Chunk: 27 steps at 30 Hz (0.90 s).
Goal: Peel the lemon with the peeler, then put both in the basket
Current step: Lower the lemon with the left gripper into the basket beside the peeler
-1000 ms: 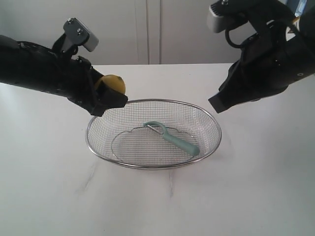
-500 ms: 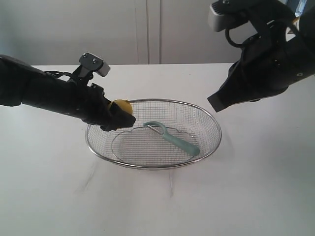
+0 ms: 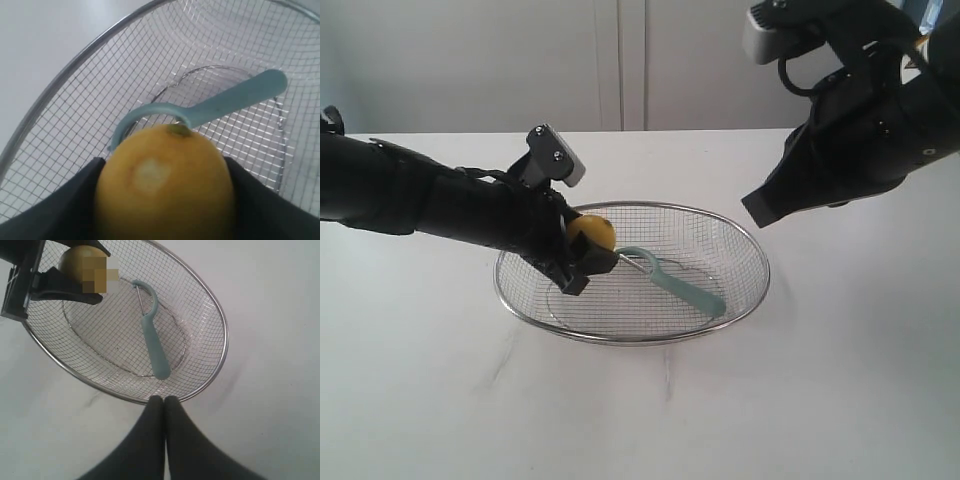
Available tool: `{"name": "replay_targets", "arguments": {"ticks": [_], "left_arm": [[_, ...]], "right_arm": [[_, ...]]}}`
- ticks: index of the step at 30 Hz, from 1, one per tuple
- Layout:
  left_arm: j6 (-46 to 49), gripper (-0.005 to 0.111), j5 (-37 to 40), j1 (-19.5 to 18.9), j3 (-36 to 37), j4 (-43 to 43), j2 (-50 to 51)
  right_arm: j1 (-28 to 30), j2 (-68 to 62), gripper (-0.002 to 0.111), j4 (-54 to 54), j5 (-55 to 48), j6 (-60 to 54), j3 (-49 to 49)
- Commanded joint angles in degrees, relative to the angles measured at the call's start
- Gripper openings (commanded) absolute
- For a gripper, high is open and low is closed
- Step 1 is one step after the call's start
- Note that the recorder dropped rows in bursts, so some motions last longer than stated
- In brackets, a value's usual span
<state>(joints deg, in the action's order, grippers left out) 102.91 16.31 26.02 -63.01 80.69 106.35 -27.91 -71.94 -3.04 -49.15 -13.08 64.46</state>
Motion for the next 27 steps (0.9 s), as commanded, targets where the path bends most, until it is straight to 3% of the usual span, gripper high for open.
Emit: {"name": "replay_targets", "arguments": {"ticks": [1, 27], "left_arm": [[1.5, 0.0, -0.1, 0.4, -0.4, 1.6, 1.6], [2.6, 0.0, 0.5, 0.4, -0.4, 1.5, 2.4]], "right_arm": [[0.0, 0.4, 0.0, -0.1, 0.6, 0.3, 0.1], [0.0, 0.4, 0.0, -0.4, 0.5, 0.3, 0.1]]}}
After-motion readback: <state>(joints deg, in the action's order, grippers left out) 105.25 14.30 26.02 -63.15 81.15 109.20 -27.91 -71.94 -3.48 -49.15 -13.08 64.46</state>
